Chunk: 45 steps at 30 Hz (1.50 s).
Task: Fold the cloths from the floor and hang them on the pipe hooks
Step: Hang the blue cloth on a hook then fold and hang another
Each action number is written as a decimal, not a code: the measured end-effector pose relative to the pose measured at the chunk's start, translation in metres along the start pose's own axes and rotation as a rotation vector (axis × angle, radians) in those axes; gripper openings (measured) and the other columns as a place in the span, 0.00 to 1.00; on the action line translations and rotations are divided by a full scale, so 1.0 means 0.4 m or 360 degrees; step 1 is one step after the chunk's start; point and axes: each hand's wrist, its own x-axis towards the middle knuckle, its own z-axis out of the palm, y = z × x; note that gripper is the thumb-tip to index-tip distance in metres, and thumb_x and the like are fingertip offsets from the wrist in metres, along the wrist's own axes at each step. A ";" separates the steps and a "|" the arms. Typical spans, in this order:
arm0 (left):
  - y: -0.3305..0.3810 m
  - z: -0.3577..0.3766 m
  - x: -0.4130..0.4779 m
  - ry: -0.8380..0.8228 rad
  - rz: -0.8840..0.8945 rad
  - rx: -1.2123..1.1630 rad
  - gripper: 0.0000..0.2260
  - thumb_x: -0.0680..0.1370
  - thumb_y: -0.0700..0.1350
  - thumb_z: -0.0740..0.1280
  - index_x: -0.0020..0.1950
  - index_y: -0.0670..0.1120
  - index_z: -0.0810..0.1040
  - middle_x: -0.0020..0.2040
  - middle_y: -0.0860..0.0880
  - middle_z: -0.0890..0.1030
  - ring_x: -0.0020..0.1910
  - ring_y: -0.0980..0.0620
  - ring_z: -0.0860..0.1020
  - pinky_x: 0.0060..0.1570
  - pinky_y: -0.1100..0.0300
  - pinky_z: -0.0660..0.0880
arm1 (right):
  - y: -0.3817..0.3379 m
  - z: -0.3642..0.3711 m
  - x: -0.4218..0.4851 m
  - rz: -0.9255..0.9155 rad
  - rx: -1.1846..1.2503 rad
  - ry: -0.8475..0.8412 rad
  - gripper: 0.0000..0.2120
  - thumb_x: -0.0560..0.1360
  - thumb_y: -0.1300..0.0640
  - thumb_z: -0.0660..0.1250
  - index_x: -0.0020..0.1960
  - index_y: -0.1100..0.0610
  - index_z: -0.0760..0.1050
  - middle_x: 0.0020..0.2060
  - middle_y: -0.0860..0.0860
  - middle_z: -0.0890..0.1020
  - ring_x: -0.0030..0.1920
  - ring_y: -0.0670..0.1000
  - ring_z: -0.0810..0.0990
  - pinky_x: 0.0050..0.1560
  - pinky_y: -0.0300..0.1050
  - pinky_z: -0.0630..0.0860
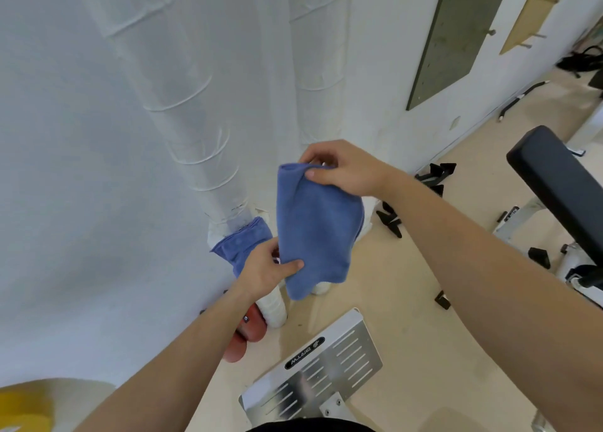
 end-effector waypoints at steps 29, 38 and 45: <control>-0.042 -0.132 0.006 0.1179 -0.0412 0.0191 0.13 0.81 0.55 0.63 0.53 0.46 0.70 0.42 0.51 0.75 0.43 0.46 0.75 0.45 0.55 0.69 | 0.260 0.127 -0.099 0.0761 -0.0526 0.0864 0.08 0.83 0.51 0.53 0.54 0.55 0.65 0.49 0.55 0.78 0.44 0.57 0.77 0.43 0.54 0.74; -0.030 -0.031 0.045 0.0909 -0.0537 -0.0150 0.10 0.81 0.51 0.64 0.49 0.45 0.73 0.42 0.50 0.77 0.43 0.51 0.75 0.42 0.59 0.72 | 0.249 0.217 -0.124 0.0890 -0.0115 0.0813 0.07 0.81 0.53 0.58 0.52 0.56 0.69 0.38 0.49 0.76 0.40 0.52 0.77 0.38 0.47 0.70; 0.005 0.082 0.063 0.0658 -0.0554 -0.0328 0.14 0.81 0.50 0.65 0.46 0.39 0.73 0.37 0.46 0.78 0.38 0.46 0.78 0.40 0.50 0.81 | 0.197 0.333 -0.110 0.0794 0.0059 0.0613 0.04 0.79 0.54 0.62 0.49 0.54 0.70 0.41 0.49 0.79 0.40 0.50 0.77 0.39 0.44 0.72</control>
